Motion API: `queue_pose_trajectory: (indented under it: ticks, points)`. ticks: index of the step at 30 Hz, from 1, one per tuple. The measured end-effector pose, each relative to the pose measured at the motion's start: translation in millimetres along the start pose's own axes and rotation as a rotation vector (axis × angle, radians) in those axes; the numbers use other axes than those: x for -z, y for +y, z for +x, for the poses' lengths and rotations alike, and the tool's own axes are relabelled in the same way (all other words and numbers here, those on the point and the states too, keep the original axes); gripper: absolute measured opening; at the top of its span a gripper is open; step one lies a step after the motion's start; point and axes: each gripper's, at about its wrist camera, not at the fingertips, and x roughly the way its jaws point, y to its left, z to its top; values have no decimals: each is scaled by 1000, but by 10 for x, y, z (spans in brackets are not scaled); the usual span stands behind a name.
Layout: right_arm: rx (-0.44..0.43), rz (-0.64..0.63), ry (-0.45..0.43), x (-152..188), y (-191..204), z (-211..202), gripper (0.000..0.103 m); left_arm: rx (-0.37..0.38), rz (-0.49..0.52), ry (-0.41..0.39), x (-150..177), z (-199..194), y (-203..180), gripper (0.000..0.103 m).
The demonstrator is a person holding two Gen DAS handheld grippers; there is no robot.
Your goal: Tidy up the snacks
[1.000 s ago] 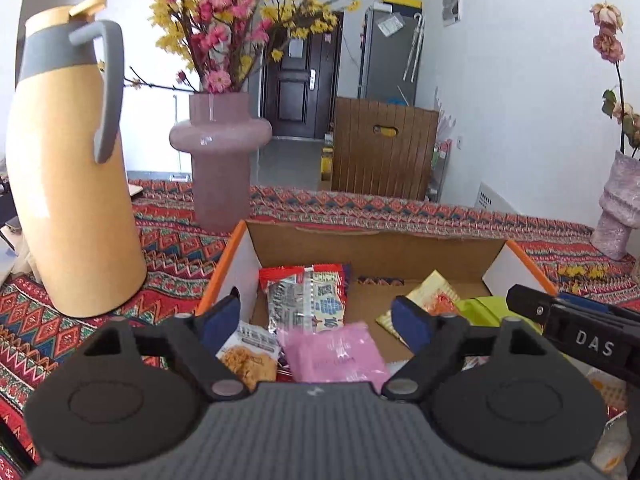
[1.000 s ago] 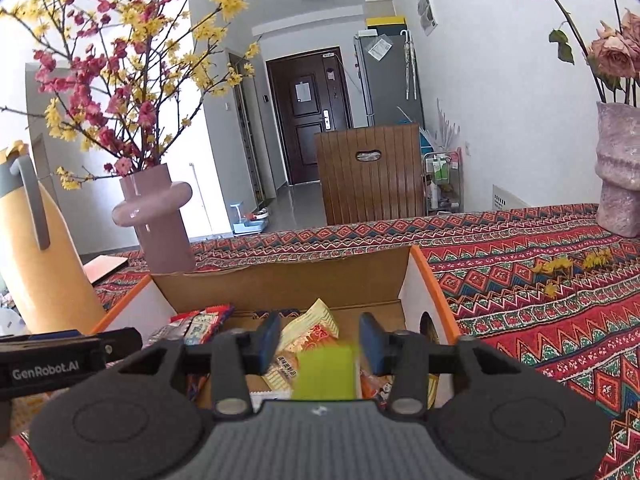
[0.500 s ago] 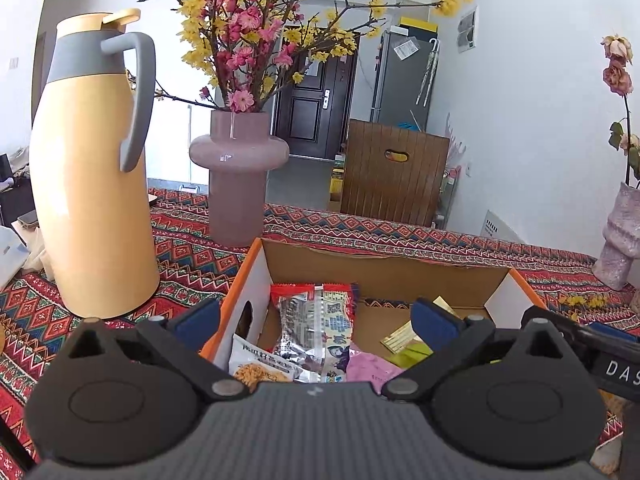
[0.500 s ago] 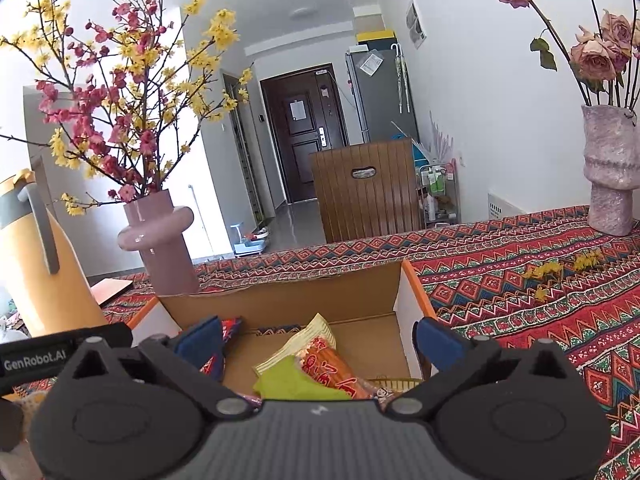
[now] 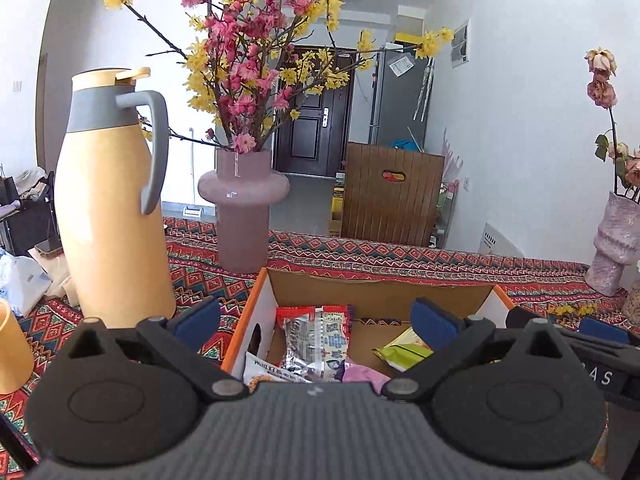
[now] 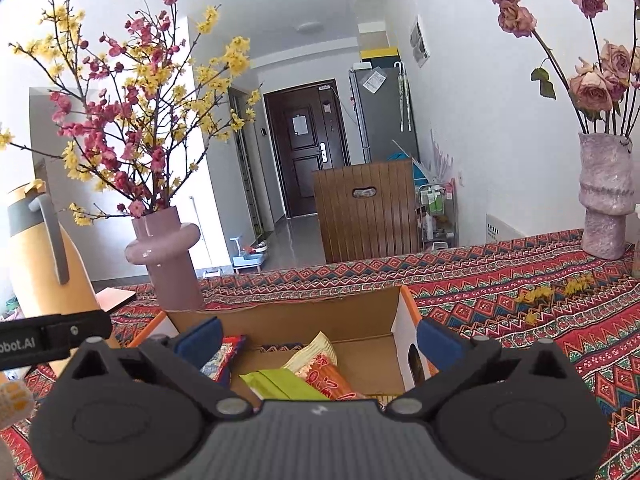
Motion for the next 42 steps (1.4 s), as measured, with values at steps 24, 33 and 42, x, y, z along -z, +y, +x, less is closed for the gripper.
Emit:
queue_pose_trajectory:
  ticks: [24,33,42]
  points:
    - [18,-38,63,494,25,-611,103,-16,30,103,605,-474,611,103]
    - [41,-10,66,679,-74,-544,103,-29,25,93,929,-296,734,103]
    - [40,-17,101,827,-73,-430,103,-7,3,125,960,-219,767,103]
